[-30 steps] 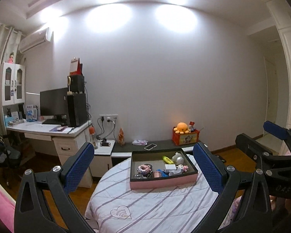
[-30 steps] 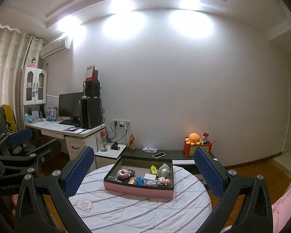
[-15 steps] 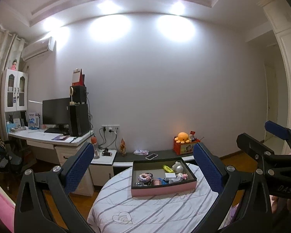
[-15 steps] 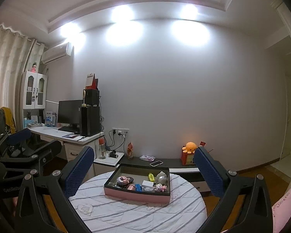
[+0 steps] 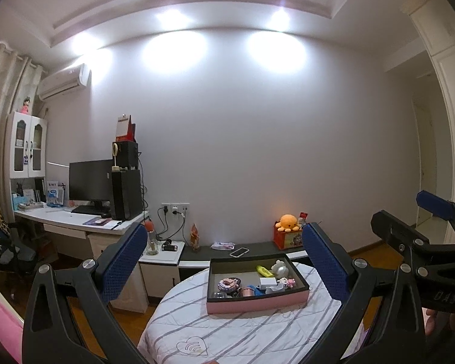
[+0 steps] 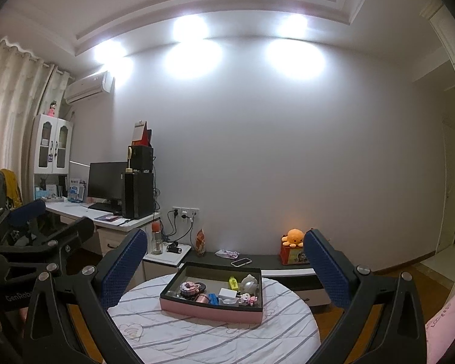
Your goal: Organize rigid objects
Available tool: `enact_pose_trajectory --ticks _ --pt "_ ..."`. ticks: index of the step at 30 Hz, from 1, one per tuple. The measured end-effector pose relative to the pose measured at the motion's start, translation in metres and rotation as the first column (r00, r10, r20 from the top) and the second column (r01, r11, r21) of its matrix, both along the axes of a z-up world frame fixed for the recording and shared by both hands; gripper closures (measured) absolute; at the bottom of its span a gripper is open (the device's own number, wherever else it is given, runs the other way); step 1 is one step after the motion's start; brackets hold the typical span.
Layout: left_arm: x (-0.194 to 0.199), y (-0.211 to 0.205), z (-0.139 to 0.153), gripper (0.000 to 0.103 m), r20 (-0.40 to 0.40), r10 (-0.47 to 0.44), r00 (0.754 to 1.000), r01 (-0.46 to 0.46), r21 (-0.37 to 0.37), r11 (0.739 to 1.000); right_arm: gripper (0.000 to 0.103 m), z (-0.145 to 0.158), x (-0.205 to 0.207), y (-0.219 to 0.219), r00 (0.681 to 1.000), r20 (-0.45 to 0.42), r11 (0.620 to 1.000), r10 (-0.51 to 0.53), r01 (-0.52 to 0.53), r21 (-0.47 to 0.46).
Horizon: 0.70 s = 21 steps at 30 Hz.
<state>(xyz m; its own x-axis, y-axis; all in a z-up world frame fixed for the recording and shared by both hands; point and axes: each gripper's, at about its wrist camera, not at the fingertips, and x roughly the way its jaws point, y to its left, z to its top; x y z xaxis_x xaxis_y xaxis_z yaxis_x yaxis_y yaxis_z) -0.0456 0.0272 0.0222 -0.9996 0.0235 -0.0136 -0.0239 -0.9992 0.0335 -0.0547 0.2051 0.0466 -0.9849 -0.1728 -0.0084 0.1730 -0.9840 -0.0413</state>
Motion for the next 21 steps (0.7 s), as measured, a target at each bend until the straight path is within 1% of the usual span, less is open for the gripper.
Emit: enact_pose_trajectory --ticks 21 --pt "-0.0002 0.0015 0.0003 0.000 0.013 0.004 1.000 -0.004 -0.002 1.000 0.000 0.0006 -0.0039 0.0015 1.000 0.011 1.000 -0.005 0.005 0.009"
